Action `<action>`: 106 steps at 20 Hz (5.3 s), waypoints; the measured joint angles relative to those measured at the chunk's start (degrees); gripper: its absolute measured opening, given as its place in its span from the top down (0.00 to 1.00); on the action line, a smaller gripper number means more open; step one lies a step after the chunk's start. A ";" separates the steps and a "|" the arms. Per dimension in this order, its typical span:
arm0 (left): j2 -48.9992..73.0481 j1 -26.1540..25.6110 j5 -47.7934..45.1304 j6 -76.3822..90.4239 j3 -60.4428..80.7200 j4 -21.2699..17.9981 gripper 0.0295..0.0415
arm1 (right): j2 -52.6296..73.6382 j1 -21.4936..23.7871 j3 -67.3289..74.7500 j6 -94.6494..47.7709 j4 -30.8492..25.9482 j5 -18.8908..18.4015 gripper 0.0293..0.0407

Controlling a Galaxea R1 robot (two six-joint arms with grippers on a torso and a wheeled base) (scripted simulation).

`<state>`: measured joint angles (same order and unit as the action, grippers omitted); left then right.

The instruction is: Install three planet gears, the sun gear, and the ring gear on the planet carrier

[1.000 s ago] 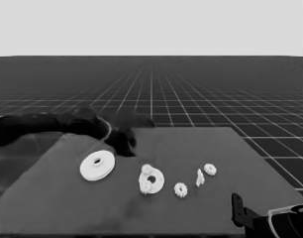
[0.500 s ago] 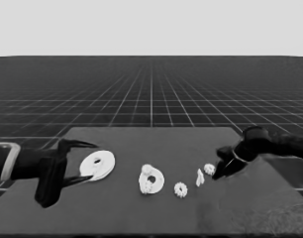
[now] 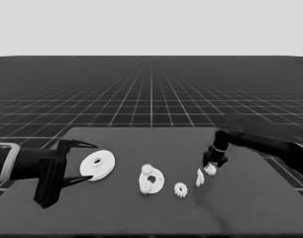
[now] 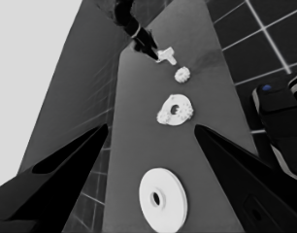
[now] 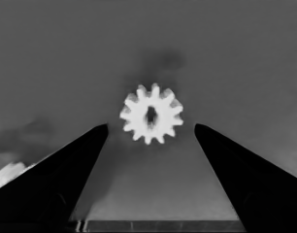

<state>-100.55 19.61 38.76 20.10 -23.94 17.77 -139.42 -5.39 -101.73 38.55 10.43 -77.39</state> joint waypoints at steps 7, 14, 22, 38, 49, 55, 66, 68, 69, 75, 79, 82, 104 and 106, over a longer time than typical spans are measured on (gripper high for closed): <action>0.00 0.00 0.00 0.00 0.00 0.00 0.25 | -2.27 -3.42 -4.65 -1.74 1.45 3.10 0.19; 0.00 0.00 0.00 0.00 0.00 0.00 0.25 | -2.32 -3.45 -4.76 -1.79 1.49 3.17 0.83; 0.00 0.00 0.00 0.00 0.00 0.00 0.25 | 1.90 5.60 3.92 1.55 -3.25 -4.62 0.83; 0.00 0.00 0.00 0.00 0.00 0.00 0.25 | -27.29 5.79 12.87 39.51 -0.04 -10.47 0.83; 0.00 0.00 0.00 0.00 0.00 0.00 0.25 | -29.08 -3.08 6.82 36.05 8.35 -7.36 0.55; 0.00 0.00 0.00 0.00 0.00 0.00 0.25 | -29.09 -3.10 6.80 36.04 8.37 -7.35 0.19; 0.00 0.00 0.00 0.00 0.00 0.00 0.25 | -27.50 5.68 12.60 39.52 0.10 -10.45 0.19; 0.00 0.00 0.00 0.00 0.00 0.00 0.25 | -27.50 5.76 12.61 39.52 0.01 -10.47 0.19; 0.00 0.00 0.00 0.00 0.00 0.00 0.25 | -20.41 5.74 23.83 43.05 0.20 -11.04 0.19; 0.00 0.00 0.00 0.00 0.00 0.00 0.25 | -9.82 5.81 35.48 44.65 0.18 -11.38 0.19; 0.00 0.00 0.00 0.00 0.00 0.00 0.25 | -9.94 0.74 34.00 43.39 5.64 -10.46 0.19; 0.00 0.00 0.00 0.00 0.00 0.00 0.25 | -10.98 -5.75 29.99 40.97 11.37 -8.54 0.19; 0.00 0.00 0.00 0.00 0.00 0.00 0.25 | -9.44 5.29 35.87 44.61 0.78 -11.34 0.85; 0.00 0.00 0.00 0.00 0.00 0.00 0.25 | -9.43 5.65 35.90 44.64 0.38 -11.37 0.85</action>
<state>-100.55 19.61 38.76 20.10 -23.94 17.77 -148.85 0.26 -65.82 83.19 10.82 -88.75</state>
